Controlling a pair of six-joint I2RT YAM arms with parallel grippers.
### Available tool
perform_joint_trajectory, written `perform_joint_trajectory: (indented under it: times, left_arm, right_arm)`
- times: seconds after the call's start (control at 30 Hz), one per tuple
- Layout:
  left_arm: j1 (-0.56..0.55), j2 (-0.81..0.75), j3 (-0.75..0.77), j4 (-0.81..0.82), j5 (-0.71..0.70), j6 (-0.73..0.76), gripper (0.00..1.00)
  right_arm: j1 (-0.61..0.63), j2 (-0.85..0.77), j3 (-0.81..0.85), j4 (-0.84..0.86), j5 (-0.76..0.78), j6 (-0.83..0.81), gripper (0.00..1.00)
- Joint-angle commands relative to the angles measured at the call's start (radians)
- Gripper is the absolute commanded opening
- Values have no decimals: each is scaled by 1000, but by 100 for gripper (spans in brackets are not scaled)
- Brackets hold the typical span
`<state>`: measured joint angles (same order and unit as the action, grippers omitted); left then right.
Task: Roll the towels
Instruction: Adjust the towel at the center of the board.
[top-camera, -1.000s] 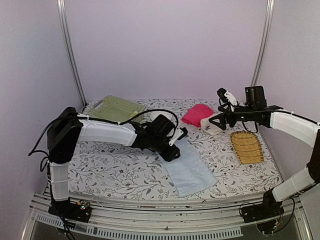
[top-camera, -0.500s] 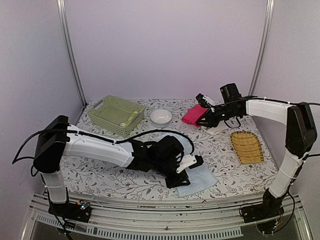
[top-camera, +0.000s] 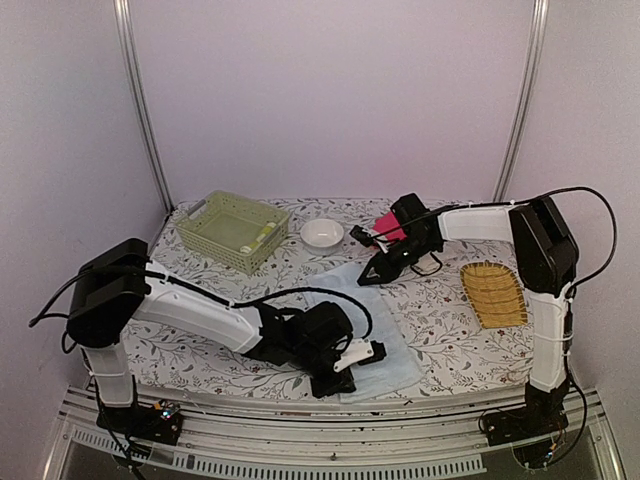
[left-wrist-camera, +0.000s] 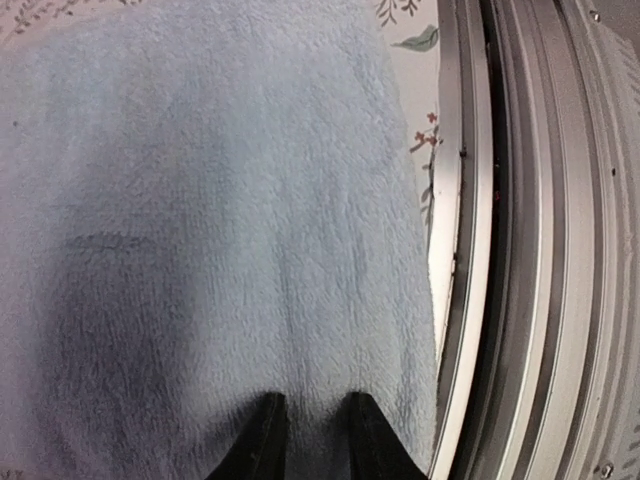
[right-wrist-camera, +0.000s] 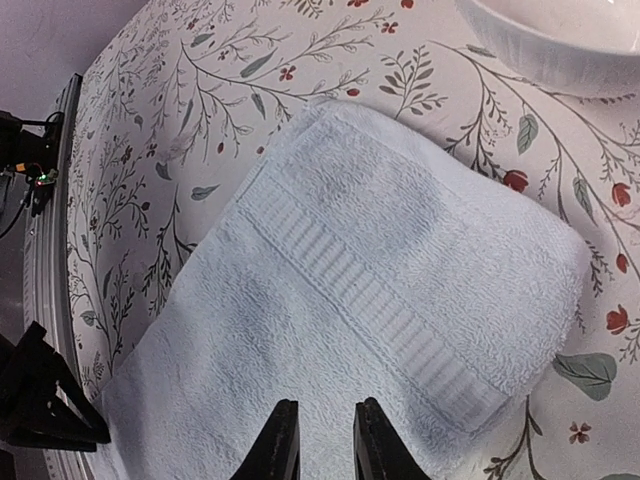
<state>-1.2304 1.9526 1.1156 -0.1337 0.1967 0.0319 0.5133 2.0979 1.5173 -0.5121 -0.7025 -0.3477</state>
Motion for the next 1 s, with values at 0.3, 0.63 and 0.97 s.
perform_joint_trajectory:
  times: [0.3, 0.63, 0.97]
  left_arm:
    - [0, -209, -154, -168, -151, -47, 29]
    - [55, -273, -169, -101, -189, -14, 34]
    - [70, -300, -189, -85, -203, -13, 36]
  right_arm:
    - [12, 139, 27, -19, 173, 91, 22]
    - [-19, 186, 75, -23, 311, 131, 22]
    - [-79, 190, 62, -46, 352, 192, 21]
